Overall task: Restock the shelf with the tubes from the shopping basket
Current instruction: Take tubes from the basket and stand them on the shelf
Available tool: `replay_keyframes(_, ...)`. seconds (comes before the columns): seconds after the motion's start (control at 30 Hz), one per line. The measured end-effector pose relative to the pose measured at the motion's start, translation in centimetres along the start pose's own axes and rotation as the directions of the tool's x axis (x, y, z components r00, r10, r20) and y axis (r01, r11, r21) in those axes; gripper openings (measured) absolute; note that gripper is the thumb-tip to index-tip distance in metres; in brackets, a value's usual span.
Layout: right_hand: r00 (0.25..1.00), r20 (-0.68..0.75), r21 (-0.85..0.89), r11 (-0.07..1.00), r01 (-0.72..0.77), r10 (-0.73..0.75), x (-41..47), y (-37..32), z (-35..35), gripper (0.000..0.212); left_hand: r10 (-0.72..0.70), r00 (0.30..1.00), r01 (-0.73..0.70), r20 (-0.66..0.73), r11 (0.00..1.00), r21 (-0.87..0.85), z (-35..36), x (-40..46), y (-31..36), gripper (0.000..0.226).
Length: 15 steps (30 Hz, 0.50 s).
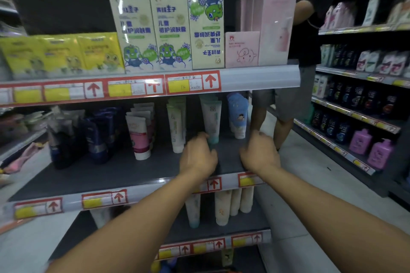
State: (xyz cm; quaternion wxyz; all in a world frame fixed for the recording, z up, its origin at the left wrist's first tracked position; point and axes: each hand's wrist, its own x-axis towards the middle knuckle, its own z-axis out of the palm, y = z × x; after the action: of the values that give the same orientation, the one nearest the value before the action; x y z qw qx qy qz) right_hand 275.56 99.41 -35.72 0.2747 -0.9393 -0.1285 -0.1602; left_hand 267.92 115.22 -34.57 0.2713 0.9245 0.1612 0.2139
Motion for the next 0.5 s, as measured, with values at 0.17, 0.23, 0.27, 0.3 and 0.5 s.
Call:
replay_keyframes(0.17, 0.998, -0.018, -0.053, 0.997, 0.063, -0.064, -3.9, -2.0, -1.4, 0.019, 0.032, 0.999, -0.031, -0.014, 0.998, 0.055, -3.8, -3.7, -0.5, 0.044)
replay_keyframes(0.23, 0.996, -0.022, -0.078, 0.993, 0.086, -0.088, -5.4, -2.9, -1.7, 0.025, 0.007, 1.0, -0.006, -0.002, 0.999, 0.048, -5.2, -5.1, -1.0, 0.044)
replay_keyframes(0.27, 0.994, -0.026, -0.086, 0.991, 0.103, -0.106, -6.1, -3.4, -1.8, 0.025, -0.009, 1.0, 0.009, -0.002, 0.999, 0.043, -5.9, -5.8, -1.3, 0.043)
replay_keyframes(0.3, 0.992, -0.028, -0.091, 0.989, 0.12, -0.123, -6.8, -3.9, -1.7, 0.025, -0.023, 1.0, 0.023, -0.004, 0.999, 0.035, -6.6, -6.4, -1.6, 0.043)
replay_keyframes(0.5, 0.982, -0.03, -0.084, 0.98, 0.183, -0.186, -11.8, -6.7, 0.3, 0.018, -0.081, 0.996, 0.082, -0.027, 0.996, 0.017, -9.0, -10.2, -4.4, 0.036)
